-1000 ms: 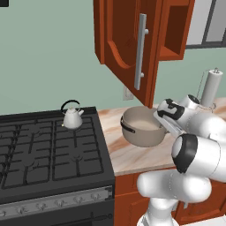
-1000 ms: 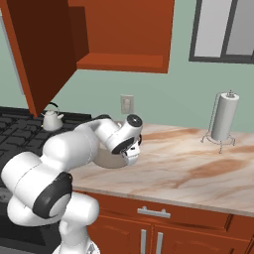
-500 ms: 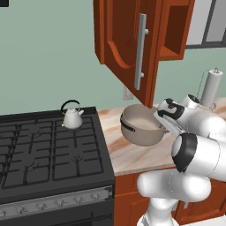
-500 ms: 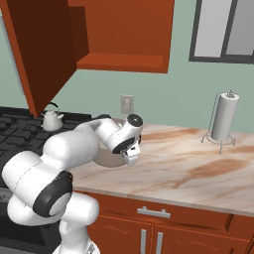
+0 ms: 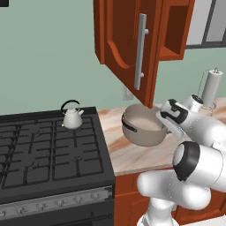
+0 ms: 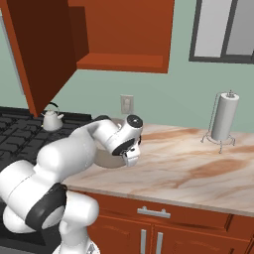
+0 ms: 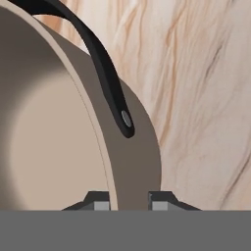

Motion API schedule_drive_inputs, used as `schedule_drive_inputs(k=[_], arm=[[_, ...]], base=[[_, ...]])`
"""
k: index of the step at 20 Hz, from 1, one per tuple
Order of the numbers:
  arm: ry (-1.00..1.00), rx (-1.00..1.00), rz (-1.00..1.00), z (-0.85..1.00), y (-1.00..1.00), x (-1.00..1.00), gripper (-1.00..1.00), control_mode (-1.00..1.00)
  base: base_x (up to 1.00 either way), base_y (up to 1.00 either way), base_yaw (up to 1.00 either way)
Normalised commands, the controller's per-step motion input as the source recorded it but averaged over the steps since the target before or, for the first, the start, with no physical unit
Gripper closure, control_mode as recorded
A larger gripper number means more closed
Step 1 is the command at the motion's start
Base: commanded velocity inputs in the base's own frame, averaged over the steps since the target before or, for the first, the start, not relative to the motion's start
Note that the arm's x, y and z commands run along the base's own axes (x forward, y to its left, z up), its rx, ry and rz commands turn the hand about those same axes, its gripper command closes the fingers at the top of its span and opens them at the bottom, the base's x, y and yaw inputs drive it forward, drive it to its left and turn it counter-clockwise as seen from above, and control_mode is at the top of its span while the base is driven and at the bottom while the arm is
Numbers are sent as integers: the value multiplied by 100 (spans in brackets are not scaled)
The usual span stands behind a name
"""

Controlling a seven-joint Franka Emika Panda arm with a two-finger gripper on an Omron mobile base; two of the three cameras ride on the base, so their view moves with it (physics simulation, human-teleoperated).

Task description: Pick the kettle from the cabinet and place it on a stove burner. Then pick the pot from the counter and place it on another stove burner. Finally, turn both burners on.

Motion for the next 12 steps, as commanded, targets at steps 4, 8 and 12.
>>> schedule_drive_inputs(k=[4,8,12], arm=[[-3,-3,-2,29,0,-25,100,-100],[0,-5,-1,41,0,-24,100,-100],[0,-5,-1,43,0,-27,100,-100]], base=[[0,0,0],[0,0,0],[0,0,0]])
